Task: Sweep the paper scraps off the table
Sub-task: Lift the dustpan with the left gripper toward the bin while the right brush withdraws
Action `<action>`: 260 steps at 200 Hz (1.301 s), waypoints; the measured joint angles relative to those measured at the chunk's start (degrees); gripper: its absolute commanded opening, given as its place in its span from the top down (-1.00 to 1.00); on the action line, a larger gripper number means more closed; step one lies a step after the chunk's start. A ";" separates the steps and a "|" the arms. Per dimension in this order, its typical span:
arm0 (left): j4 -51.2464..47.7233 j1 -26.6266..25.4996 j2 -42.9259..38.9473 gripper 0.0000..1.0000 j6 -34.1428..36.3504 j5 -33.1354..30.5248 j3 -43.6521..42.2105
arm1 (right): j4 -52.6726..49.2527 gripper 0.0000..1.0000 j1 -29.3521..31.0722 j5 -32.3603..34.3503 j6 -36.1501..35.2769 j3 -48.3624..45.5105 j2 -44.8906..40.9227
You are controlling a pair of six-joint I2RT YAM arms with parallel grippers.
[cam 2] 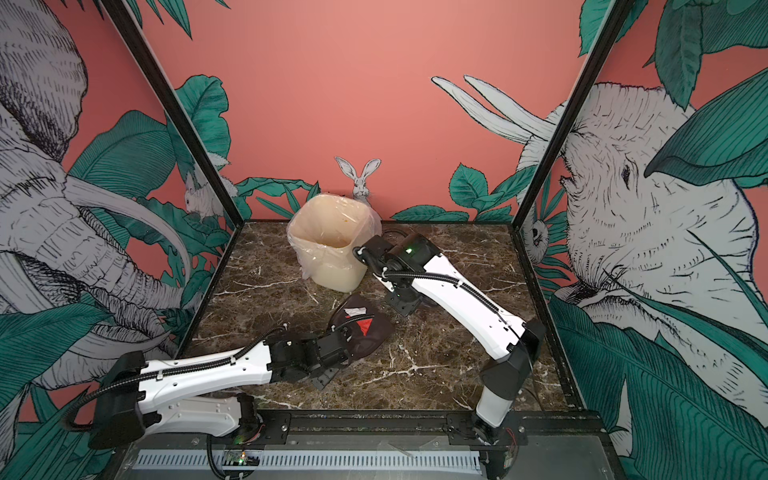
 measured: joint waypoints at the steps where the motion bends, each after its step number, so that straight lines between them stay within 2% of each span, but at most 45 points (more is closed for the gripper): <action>1: -0.20 0.00 -0.07 1.00 0.00 -0.07 0.11 | 0.04 1.00 -0.11 -0.04 0.00 -0.09 -0.13; 46: -6.03 0.02 -0.11 1.00 0.42 -0.44 5.79 | 2.67 1.00 -6.05 -5.01 -0.04 -8.11 -7.67; 113: -18.32 1.07 0.55 1.00 -0.02 0.72 20.31 | 7.61 1.00 -13.25 -16.09 0.46 -17.33 -16.35; 213: -33.24 13.31 3.78 1.00 7.06 2.75 41.22 | 9.73 1.00 -18.67 -23.89 0.02 -20.28 -19.21; 260: -36.50 23.21 6.54 1.00 12.81 5.20 48.41 | 9.51 1.00 -19.91 -25.31 -0.55 -20.26 -19.91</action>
